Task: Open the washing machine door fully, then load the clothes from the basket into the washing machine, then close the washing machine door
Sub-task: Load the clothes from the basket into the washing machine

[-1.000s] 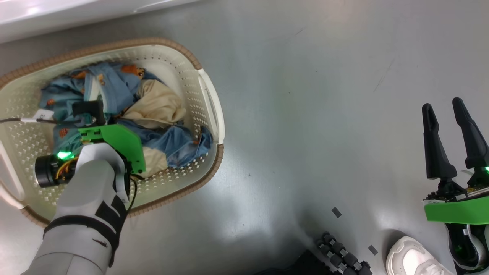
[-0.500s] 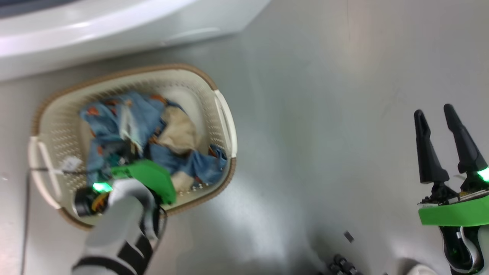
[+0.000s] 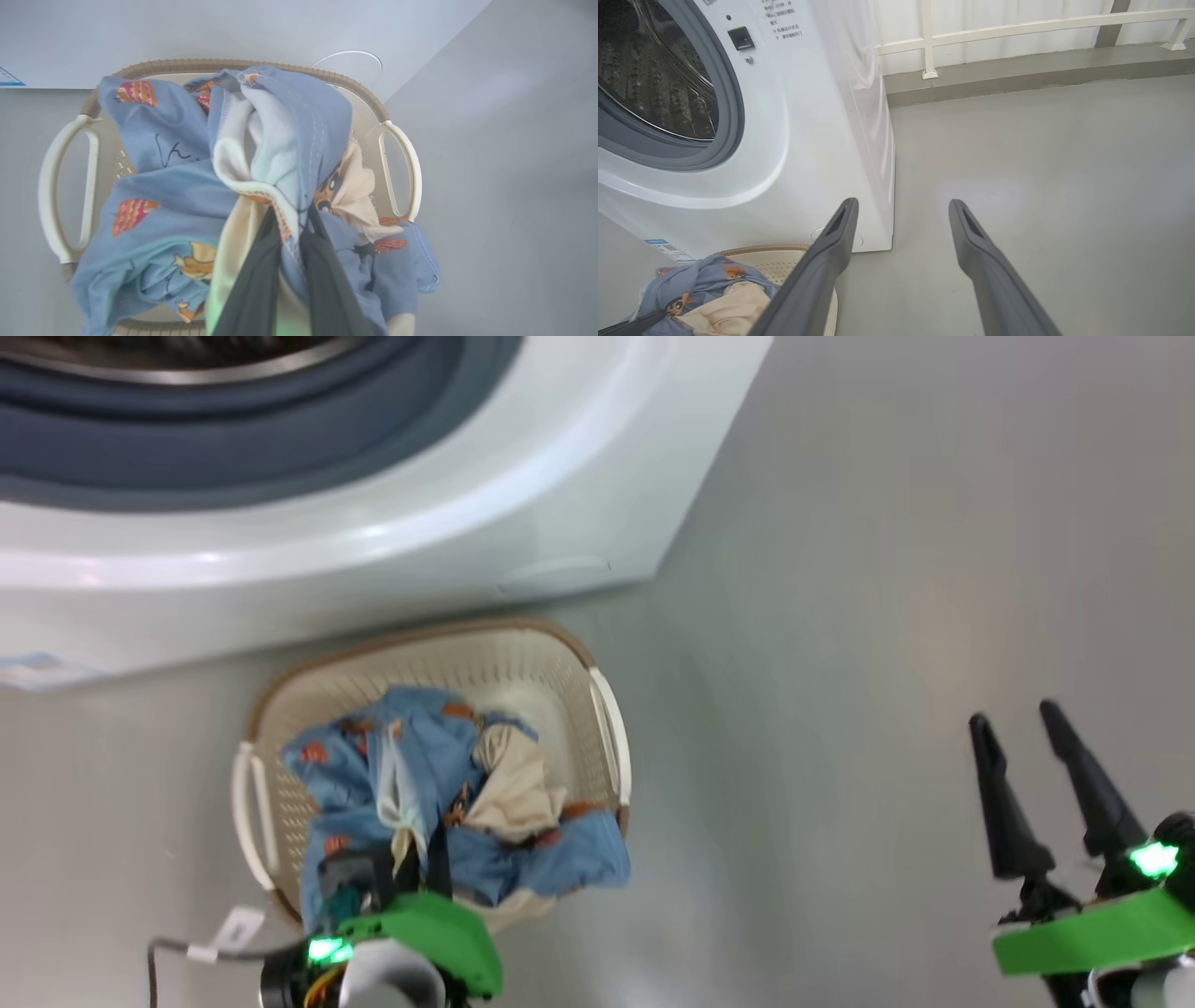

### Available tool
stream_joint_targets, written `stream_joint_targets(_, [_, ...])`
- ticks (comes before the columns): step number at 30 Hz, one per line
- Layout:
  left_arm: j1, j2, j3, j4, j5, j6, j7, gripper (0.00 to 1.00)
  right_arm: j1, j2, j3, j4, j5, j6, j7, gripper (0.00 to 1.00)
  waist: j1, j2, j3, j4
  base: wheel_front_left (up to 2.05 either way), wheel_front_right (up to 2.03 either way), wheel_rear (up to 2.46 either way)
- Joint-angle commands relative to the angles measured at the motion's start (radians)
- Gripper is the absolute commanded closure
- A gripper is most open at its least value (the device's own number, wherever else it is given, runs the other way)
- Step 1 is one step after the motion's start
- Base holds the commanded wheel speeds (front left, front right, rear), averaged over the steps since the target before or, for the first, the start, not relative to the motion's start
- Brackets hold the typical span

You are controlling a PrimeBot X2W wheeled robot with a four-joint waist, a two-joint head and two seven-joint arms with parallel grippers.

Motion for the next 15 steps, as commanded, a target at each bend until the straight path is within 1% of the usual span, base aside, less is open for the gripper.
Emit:
stream_joint_targets(1, [0.047, 0.009, 0.042, -0.050, 0.020, 0.005, -0.011, 1.00, 0.036, -0.009, 0.022, -0.014, -0.008, 0.002, -0.005, 0.00, 0.0000, 0.0000, -0.149, 0.049, 0.00, 0.00, 0.00])
stream_joint_targets(9, [0.223, 0.009, 0.133, -0.227, 0.120, 0.002, -0.011, 1.00, 0.088, 0.020, 0.029, -0.005, -0.056, 0.002, -0.005, 0.00, 0.0000, 0.0000, -0.261, 0.045, 0.00, 0.00, 0.00])
stream_joint_targets(15, [0.338, 0.009, 0.181, -0.376, 0.188, -0.006, -0.011, 1.00, 0.122, 0.027, 0.018, -0.002, -0.113, 0.002, -0.005, 0.00, 0.0000, 0.0000, -0.330, 0.060, 0.00, 0.00, 0.00])
